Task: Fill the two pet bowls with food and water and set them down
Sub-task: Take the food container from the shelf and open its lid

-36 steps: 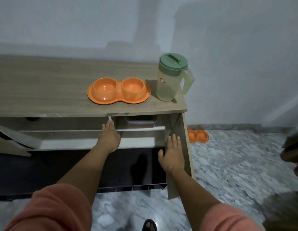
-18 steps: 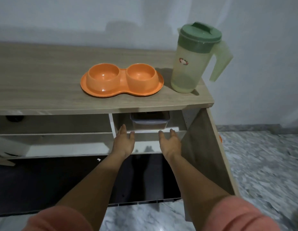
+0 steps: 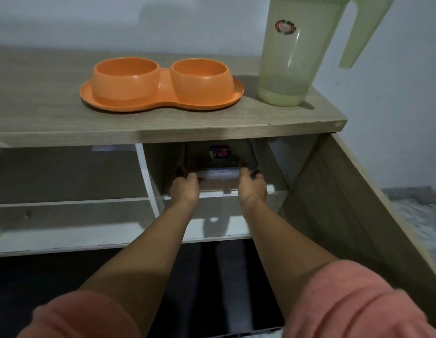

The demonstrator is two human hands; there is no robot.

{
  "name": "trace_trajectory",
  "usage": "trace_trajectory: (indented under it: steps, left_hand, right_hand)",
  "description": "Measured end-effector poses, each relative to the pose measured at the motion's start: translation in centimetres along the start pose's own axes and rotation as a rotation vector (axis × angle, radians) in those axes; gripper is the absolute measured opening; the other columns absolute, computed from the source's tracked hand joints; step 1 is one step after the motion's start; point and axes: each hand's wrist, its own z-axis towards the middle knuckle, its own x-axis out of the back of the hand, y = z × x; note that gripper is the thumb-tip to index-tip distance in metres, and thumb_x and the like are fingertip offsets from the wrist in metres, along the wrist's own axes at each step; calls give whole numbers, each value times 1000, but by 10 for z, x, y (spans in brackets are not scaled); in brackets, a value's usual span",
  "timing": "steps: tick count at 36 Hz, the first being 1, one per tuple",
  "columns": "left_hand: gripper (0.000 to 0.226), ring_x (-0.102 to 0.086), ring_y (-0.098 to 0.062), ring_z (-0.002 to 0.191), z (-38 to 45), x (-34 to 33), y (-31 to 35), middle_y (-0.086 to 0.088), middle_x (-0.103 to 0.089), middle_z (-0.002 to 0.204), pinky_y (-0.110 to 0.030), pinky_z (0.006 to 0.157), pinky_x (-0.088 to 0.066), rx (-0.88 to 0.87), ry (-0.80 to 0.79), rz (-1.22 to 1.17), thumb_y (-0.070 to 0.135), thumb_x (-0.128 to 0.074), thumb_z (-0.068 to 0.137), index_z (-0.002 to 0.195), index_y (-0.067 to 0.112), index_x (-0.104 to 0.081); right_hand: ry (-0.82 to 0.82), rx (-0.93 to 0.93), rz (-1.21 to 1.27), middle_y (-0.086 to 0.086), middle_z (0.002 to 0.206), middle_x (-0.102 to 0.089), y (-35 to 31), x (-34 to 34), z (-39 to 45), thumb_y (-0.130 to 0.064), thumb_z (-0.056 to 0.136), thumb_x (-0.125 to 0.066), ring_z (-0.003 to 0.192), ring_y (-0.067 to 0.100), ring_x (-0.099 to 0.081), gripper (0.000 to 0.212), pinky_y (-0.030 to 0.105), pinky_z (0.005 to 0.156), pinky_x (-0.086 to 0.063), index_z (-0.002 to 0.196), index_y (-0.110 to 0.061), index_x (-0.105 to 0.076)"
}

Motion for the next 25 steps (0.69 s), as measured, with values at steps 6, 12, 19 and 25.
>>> trace_trajectory:
  steps: [6, 12, 19, 25]
  left_hand:
    - [43, -50, -33, 101, 5, -11, -2, -24, -55, 121, -30, 78, -31, 23, 7, -54, 25, -35, 102, 124, -7, -53]
    - [44, -48, -29, 98, 0, -12, 2, -23, -54, 126, -30, 78, -31, 24, -3, -50, 26, -31, 103, 126, -6, -52]
    - [59, -35, -33, 139, -33, -6, -7, -13, -33, 154, -41, 112, -27, 26, -48, -81, 47, -25, 102, 151, 14, -25]
    - [55, -43, -30, 133, -92, 16, -6, -13, -44, 147, -34, 107, -32, 60, -57, -77, 44, -26, 103, 148, 12, -33]
  right_hand:
    - [-36, 13, 47, 10, 142, -49, 10, -2, 12, -52, 90, -54, 132, 30, -44, 66, 38, 113, -30, 142, -13, -43]
    - [-68, 36, 31, 10, 144, -46, 10, 2, 12, -45, 94, -50, 133, 29, -42, 61, 35, 113, -29, 145, -13, -38]
    - [-78, 10, 70, 4, 151, -38, 13, 23, -17, -39, 95, -52, 137, 25, -38, 61, 32, 112, -29, 149, -21, -31]
    - [-49, -25, 22, 8, 137, -52, 6, 58, -76, -34, 96, -51, 120, 24, -51, 47, 21, 91, -33, 139, -14, -47]
